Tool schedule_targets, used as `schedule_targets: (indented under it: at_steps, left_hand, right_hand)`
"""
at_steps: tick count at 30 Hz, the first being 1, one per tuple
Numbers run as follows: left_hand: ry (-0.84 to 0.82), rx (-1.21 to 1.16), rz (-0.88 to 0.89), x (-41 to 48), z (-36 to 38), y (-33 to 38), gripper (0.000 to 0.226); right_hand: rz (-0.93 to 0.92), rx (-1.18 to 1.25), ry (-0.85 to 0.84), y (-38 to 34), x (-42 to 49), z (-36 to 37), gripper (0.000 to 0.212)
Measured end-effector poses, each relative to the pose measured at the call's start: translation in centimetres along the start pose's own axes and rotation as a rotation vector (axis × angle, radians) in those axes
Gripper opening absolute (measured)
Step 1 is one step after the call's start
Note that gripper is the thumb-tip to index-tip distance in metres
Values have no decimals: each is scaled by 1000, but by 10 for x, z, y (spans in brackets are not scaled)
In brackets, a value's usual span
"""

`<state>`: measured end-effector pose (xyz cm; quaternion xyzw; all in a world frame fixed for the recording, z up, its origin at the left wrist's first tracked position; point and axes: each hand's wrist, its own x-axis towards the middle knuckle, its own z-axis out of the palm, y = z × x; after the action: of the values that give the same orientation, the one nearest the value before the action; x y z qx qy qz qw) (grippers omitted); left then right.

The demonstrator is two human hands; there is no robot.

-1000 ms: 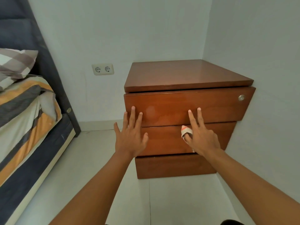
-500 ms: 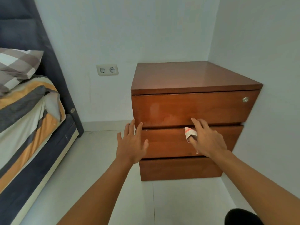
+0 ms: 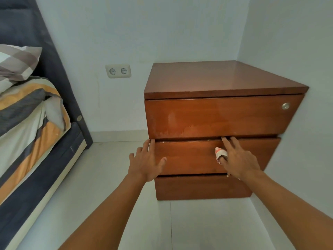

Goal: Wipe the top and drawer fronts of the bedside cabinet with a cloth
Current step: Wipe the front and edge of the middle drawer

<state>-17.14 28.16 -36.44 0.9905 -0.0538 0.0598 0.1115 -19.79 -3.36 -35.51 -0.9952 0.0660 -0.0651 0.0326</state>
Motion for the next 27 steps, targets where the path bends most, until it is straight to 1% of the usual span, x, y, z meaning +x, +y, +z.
schedule_targets:
  at_steps: [7, 15, 19, 24, 27]
  left_hand:
    - [-84, 44, -12, 5, -11, 2, 90]
    - [-104, 65, -12, 6, -21, 4, 83]
    - [-97, 65, 3, 5, -23, 4, 76]
    - [-105, 55, 17, 5, -24, 4, 76]
    - [-107, 49, 13, 5, -25, 4, 77]
  right_hand:
    - [-45, 21, -72, 14, 8, -4, 78]
    - [-47, -32, -142, 7, 7, -24, 77]
    - [-52, -52, -143, 6, 1, -32, 74]
    - [-64, -22, -132, 13, -6, -36, 70]
    - [-67, 19, -157, 16, -8, -41, 69]
